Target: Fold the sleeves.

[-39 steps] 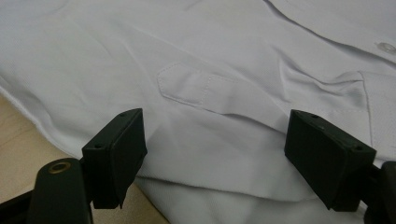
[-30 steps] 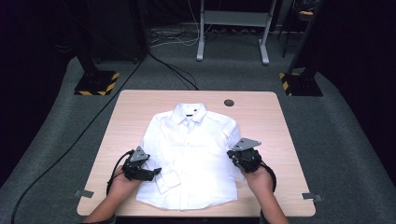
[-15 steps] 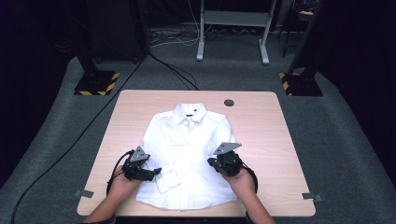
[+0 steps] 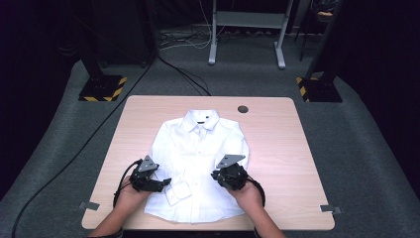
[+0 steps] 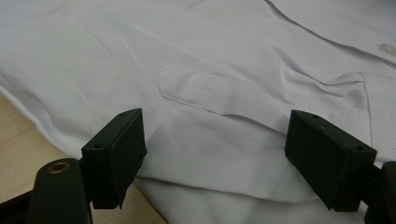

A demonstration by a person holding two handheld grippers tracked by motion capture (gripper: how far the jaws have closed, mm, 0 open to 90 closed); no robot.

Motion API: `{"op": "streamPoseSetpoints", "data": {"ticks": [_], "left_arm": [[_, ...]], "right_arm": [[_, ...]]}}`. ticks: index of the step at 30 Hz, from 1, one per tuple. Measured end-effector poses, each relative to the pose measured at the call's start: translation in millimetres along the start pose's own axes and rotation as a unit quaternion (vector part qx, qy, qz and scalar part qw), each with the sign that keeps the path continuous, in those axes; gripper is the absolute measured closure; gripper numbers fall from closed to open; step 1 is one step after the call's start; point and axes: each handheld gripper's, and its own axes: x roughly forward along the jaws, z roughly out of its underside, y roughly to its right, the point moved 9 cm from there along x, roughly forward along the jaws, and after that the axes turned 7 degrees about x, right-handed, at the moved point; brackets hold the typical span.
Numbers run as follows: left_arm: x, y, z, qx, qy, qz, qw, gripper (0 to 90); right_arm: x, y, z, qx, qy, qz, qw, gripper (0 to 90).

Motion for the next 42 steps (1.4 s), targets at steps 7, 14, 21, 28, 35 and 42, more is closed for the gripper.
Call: {"op": "streamPoseSetpoints", "data": {"ticks": [7, 14, 21, 28, 35, 42], "left_arm": [[0.0, 0.0, 0.0, 0.000, 0.000, 0.000, 1.0000, 20.2], [0.0, 0.0, 0.0, 0.000, 0.000, 0.000, 1.0000, 20.2], [0.2, 0.4, 0.0, 0.001, 0.000, 0.003, 1.0000, 19.3], [0.9, 1.9, 0.0, 0.004, -0.003, 0.003, 1.0000, 16.4], [1.6, 2.6, -0.2, 0.003, -0.005, 0.003, 1.0000, 14.8], [2.1, 3.5, -0.3, 0.007, -0.007, 0.009, 0.9999, 12.5]], "right_arm": [[-3.4, -25.4, -10.3, -0.022, 0.016, -0.038, 0.9989, 71.8], [0.2, -16.9, -3.5, -0.013, 0.009, -0.030, 0.9994, 65.7], [2.7, -4.1, 7.7, 0.004, 0.000, -0.021, 0.9998, 63.8], [6.9, 1.9, 19.1, 0.005, -0.013, -0.005, 0.9999, 57.5], [7.5, 15.6, 28.4, 0.017, -0.017, 0.014, 0.9996, 53.1], [7.0, 30.2, 37.0, 0.045, -0.013, 0.033, 0.9984, 50.7]]}}
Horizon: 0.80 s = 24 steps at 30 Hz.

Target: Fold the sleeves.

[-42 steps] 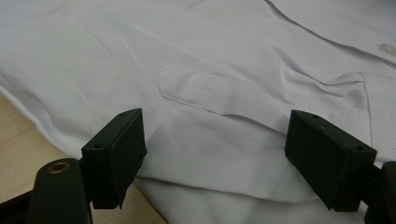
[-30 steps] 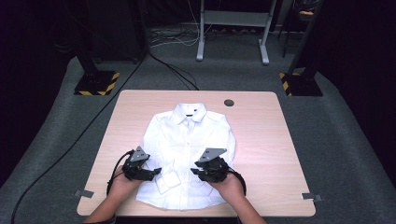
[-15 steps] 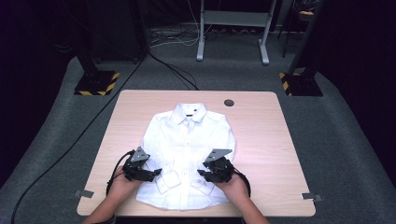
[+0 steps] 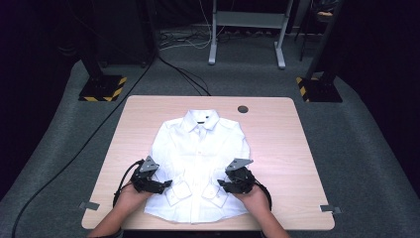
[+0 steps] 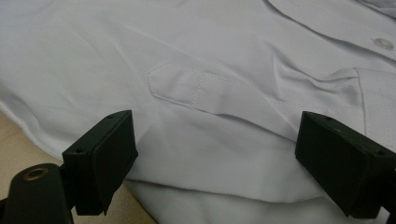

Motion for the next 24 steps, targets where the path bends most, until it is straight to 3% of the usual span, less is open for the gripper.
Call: {"op": "streamPoseSetpoints", "data": {"ticks": [4, 6, 16, 24], "left_arm": [[0.5, 0.8, -0.1, 0.005, -0.003, 0.006, 1.0000, 10.8], [0.9, 1.4, 0.0, 0.007, -0.005, 0.008, 0.9999, 9.0], [0.7, 1.3, 0.2, 0.007, -0.005, 0.010, 0.9999, 8.8], [0.3, 0.9, 0.5, 0.005, -0.006, 0.008, 0.9999, 8.9]], "right_arm": [[2.1, 1.5, 4.0, 0.002, -0.003, 0.005, 1.0000, 48.0], [3.1, 3.4, 5.0, 0.000, -0.001, 0.023, 0.9997, 44.9], [9.4, -0.2, 9.1, -0.005, -0.008, 0.006, 0.9999, 47.3], [9.6, -12.4, 8.1, -0.019, -0.016, -0.012, 0.9996, 48.4]]}}
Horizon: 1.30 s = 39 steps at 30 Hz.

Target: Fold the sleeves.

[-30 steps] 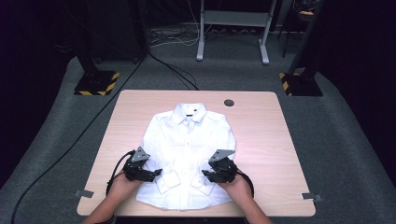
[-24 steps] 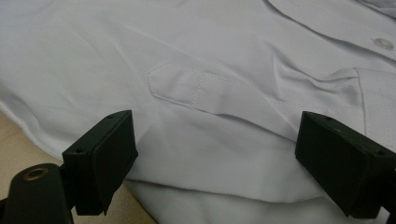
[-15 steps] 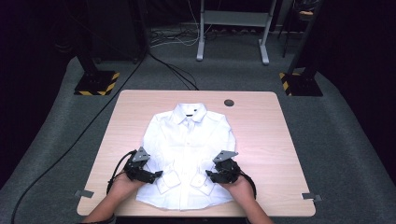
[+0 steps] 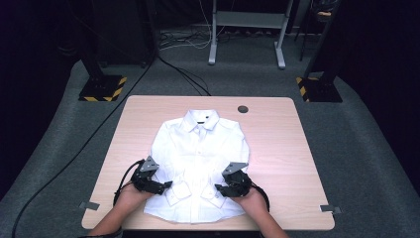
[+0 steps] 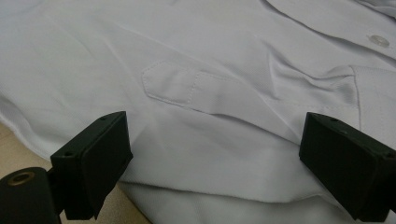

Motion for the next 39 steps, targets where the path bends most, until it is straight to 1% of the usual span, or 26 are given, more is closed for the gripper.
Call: {"op": "streamPoseSetpoints", "data": {"ticks": [4, 7, 11, 16, 22, 25, 26, 29, 30, 31, 33, 34, 36, 39], "left_arm": [[-0.5, -0.3, -0.1, -0.002, -0.001, 0.000, 1.0000, 9.5], [-1.2, -1.4, -0.2, -0.003, -0.002, -0.001, 1.0000, 12.1], [-4.3, -4.1, -0.3, -0.011, -0.005, 0.003, 0.9999, 15.7], [-7.5, -10.3, -1.5, -0.025, -0.002, -0.003, 0.9997, 15.6], [-8.7, -17.8, -5.3, -0.029, -0.003, -0.005, 0.9996, 15.7], [-8.4, -22.4, -8.3, -0.037, -0.004, -0.002, 0.9993, 15.8], [-7.9, -23.5, -8.9, -0.038, -0.007, -0.001, 0.9992, 15.6], [-5.9, -26.1, -10.8, -0.030, -0.015, -0.001, 0.9994, 15.4], [-4.9, -27.7, -11.8, -0.028, -0.016, -0.004, 0.9995, 15.4], [-4.2, -29.7, -13.3, -0.029, -0.016, -0.006, 0.9994, 15.4], [-2.7, -33.6, -17.0, -0.039, -0.008, -0.008, 0.9992, 15.0], [-1.8, -35.3, -18.4, -0.041, -0.005, -0.011, 0.9991, 14.8], [0.7, -38.0, -20.0, -0.037, -0.003, -0.017, 0.9992, 14.3], [6.5, -41.2, -19.0, -0.035, -0.007, -0.021, 0.9992, 13.4]], "right_arm": [[-3.8, -3.6, -3.4, -0.001, 0.008, -0.012, 0.9999, 47.4], [-7.1, -2.8, -6.7, 0.002, 0.016, -0.010, 0.9998, 46.4], [-8.6, 3.5, -7.5, 0.006, 0.018, -0.003, 0.9998, 46.2], [-8.1, 17.4, -6.7, 0.020, 0.015, 0.015, 0.9996, 44.8], [-7.8, 36.1, -10.9, 0.041, 0.017, 0.037, 0.9983, 43.2], [-7.3, 46.7, -14.0, 0.052, 0.015, 0.045, 0.9975, 42.4], [-6.8, 51.4, -14.9, 0.054, 0.016, 0.051, 0.9971, 42.0], [-4.8, 66.4, -16.7, 0.060, 0.017, 0.066, 0.9958, 41.7], [-4.6, 71.0, -17.1, 0.066, 0.019, 0.070, 0.9952, 41.7], [-4.5, 76.1, -17.5, 0.070, 0.021, 0.075, 0.9945, 41.7], [-5.0, 85.1, -18.2, 0.078, 0.026, 0.086, 0.9929, 41.7], [-5.0, 88.5, -18.3, 0.084, 0.028, 0.090, 0.9921, 41.7], [-4.4, 93.5, -17.8, 0.091, 0.031, 0.093, 0.9910, 41.8], [-1.5, 96.0, -15.5, 0.088, 0.029, 0.100, 0.9906, 41.9]]}}
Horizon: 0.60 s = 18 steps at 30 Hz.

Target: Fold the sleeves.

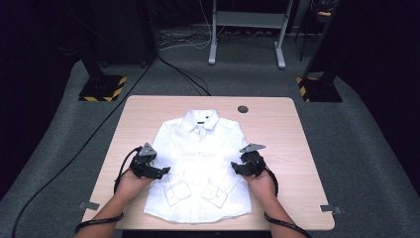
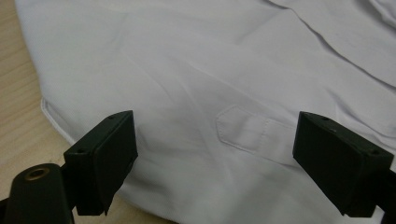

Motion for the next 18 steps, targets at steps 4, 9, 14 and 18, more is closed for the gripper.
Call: {"op": "streamPoseSetpoints", "data": {"ticks": [4, 9, 14, 18], "left_arm": [[5.9, -0.9, 1.9, 0.001, 0.000, -0.001, 1.0000, 13.5], [7.8, 1.0, 5.5, 0.007, -0.004, -0.001, 1.0000, 13.1], [5.3, 3.2, 7.6, 0.010, -0.010, 0.001, 0.9999, 13.5], [1.3, 3.2, 7.3, 0.012, -0.016, 0.007, 0.9998, 16.5]], "right_arm": [[3.4, -1.7, 1.7, 0.002, 0.000, 0.002, 1.0000, 41.3], [3.5, -3.5, 2.2, -0.001, 0.003, 0.003, 1.0000, 41.4], [2.5, -5.5, 3.2, -0.003, -0.001, 0.001, 1.0000, 41.9], [0.8, -8.7, 3.5, -0.015, -0.006, -0.006, 0.9999, 43.0]]}}
